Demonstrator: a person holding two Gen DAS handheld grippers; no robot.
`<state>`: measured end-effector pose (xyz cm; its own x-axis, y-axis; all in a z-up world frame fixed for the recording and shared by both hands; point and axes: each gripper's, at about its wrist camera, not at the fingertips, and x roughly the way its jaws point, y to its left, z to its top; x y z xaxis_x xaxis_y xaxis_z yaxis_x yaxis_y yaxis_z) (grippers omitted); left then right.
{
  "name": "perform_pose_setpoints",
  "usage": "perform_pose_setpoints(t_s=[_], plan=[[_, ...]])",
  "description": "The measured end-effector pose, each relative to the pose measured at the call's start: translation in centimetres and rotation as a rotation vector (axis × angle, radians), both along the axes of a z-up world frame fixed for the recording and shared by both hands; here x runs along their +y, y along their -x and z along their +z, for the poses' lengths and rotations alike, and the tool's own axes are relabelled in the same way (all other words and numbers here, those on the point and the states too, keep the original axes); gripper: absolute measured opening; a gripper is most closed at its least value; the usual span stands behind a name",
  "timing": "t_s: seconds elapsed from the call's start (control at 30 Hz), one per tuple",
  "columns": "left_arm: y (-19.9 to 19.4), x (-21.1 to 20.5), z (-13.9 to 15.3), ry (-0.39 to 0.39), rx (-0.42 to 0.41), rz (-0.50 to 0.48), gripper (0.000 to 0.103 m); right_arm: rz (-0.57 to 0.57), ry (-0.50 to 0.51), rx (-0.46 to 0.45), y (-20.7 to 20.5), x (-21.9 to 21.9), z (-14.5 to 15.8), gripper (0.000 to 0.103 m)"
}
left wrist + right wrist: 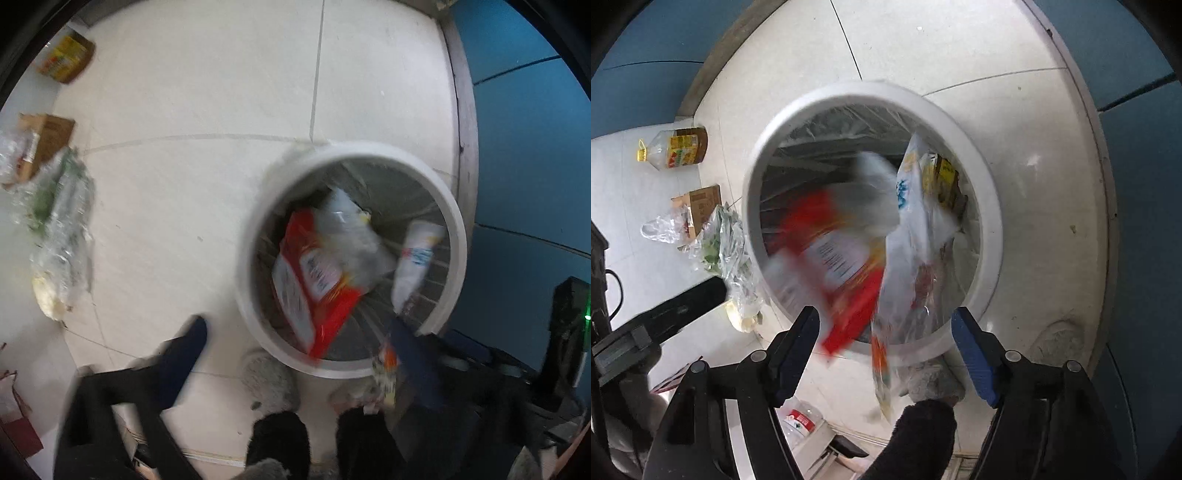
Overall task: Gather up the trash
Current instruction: 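Carry both wrappers to the white bin and open both tools over it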
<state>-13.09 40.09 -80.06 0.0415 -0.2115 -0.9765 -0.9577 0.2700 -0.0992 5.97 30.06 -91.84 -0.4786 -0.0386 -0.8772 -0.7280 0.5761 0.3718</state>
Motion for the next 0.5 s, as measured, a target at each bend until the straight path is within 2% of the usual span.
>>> perform_pose_setpoints(t_s=[0.07,0.13,0.2,0.27,0.37,0.43,0.5], plan=[[0.5,0.0,1.5,-0.055,0.022,-0.003,0.103,0.026,-0.009,-0.03,0.2,0.5,1.8,0.076],[0.9,-0.1,3.2,-0.121,0.043,-0.01,0.103,0.069,-0.013,-0.112,0.3,0.5,4.0,0.079],[1.1,-0.7,5.5,-0.199,0.078,-0.03,0.103,0.098,-0.015,-0.192,0.5,0.8,6.8,0.095],[1.5,-1.5,7.9,-0.254,0.082,-0.04,0.103,0.121,-0.024,-0.269,0.8,0.3,9.3,0.096],[1.9,-2.5,11.4,-0.249,0.06,-0.037,0.103,0.136,-0.043,-0.331,1.4,-1.1,13.8,0.097],[2.6,-3.2,13.6,-0.252,0.058,-0.035,0.103,0.155,-0.056,-0.374,1.6,-1.8,16.9,0.102],[3.0,-4.6,16.9,-0.272,0.059,-0.037,0.103,0.173,-0.084,-0.416,2.3,-2.7,21.3,0.103]])
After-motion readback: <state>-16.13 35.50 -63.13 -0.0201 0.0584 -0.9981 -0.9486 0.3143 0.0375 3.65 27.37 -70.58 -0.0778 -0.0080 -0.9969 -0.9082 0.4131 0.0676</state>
